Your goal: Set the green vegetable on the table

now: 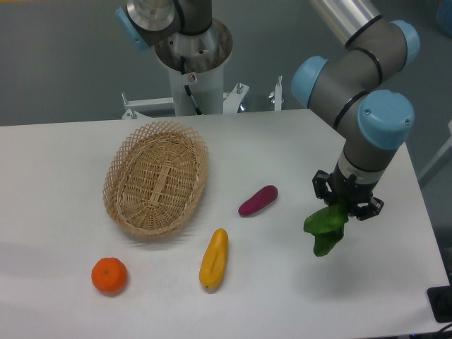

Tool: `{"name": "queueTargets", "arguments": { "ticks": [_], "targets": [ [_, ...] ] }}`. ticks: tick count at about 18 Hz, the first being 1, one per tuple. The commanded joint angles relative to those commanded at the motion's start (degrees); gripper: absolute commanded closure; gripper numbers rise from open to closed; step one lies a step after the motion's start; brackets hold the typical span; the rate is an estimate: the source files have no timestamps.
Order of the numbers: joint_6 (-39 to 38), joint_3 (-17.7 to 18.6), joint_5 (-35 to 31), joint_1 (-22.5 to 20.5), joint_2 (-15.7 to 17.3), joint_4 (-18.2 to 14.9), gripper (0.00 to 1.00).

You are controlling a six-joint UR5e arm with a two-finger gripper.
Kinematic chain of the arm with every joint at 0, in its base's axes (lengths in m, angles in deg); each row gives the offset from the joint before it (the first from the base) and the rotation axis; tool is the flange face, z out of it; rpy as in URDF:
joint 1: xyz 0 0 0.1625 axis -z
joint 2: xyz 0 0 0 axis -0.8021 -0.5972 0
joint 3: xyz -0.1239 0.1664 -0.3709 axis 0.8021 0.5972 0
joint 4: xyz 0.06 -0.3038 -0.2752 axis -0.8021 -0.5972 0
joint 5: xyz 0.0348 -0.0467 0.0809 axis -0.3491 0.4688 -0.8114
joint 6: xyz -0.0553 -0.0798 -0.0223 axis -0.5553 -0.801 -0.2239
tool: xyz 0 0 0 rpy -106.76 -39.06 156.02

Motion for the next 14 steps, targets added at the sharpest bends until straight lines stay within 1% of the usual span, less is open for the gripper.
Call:
{"name": "queueTargets", "arguments": {
  "ticks": [10,14],
  "targets": [
    [0.0,-0.1,0.0,0.0,0.0,0.0,0.82],
    [0.0,0.4,0.1,0.1,0.1,0.3,0.81]
  ]
}}
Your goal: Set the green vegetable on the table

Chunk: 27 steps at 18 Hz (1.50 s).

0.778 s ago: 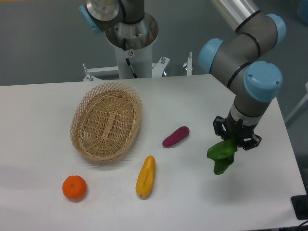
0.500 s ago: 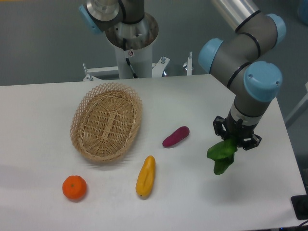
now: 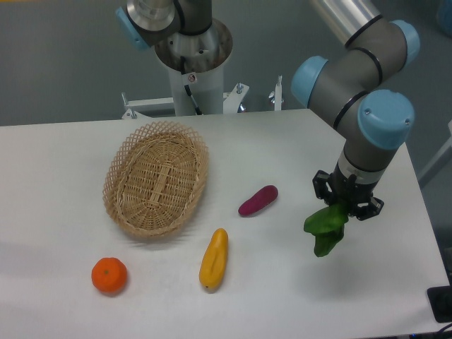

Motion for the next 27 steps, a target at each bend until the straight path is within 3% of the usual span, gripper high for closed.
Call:
{"name": "queueTargets", "arguments": {
  "ticks": [4,10,15,17,21,27],
  "targets": [
    [0.1,1.3,0.0,-0.2,1.0,-0.1,0.81],
    [9.8,10.1,0.2,-2.2,6.5,0.3,0.81],
    [20.0,21.8,0.3,-5.7,10.5,8.4,0.81],
    [22.9,24.7,0.2,-6.3,11.3,10.6,0.81],
    [25.8,27.4,0.0,-7.4,12.6,10.7,0.80],
    [30.7,34.4,-0.1,-9.1,17.4,10.8,0.79]
  ]
}}
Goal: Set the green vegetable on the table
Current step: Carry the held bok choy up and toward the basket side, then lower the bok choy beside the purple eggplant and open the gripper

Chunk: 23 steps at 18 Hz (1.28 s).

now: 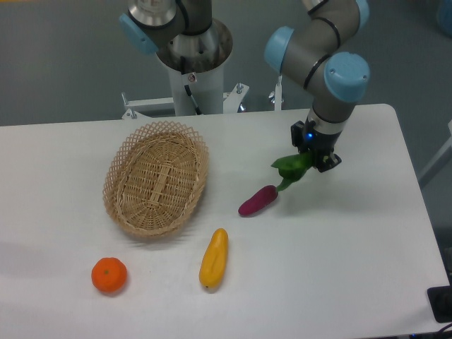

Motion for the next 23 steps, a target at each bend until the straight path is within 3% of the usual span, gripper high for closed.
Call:
{"name": "queueTargets", "arguments": {
  "ticks": [5,12,15,18,21,23],
  "targets": [
    [0.0,5.5,-2.6,0.1,3.1,0.1,0.78],
    [0.0,9.1,-3.3,0.3,4.8,0.8,0.75],
    [-0.3,10.1,-3.3,0.5,5.1,0.9,0.45],
    [-0.6,9.7,-3.2,0.7,4.7,1.1,0.33],
    [-1.1,9.5,-3.1,0.7,4.3,2.4,0.12],
    [-1.1,9.2,-3.1,0.8,3.8,3.3,0.07]
  ]
}}
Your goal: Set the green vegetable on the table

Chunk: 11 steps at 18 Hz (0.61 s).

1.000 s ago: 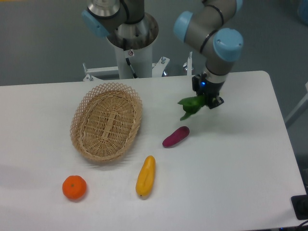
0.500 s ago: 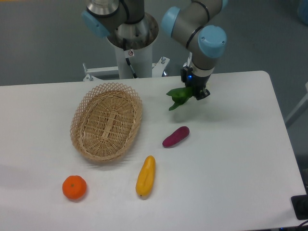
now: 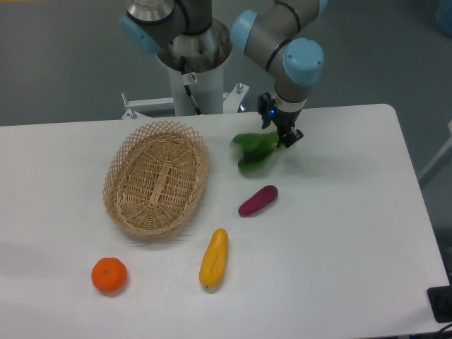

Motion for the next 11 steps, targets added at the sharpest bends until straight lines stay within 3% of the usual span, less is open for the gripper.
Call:
{"name": "queueTargets", "arguments": {
  "ticks": [2,8,11],
  "targets": [
    [0.0,-1.2,0.1,-0.1,-0.4,0.0,0.00],
    [-0.1,-8.2,0.8,0.1,-1.7,-0.7,0.00],
    [-0.2,-13.3,1.0,1.3,-3.4,-1.1,0.00]
  ]
}}
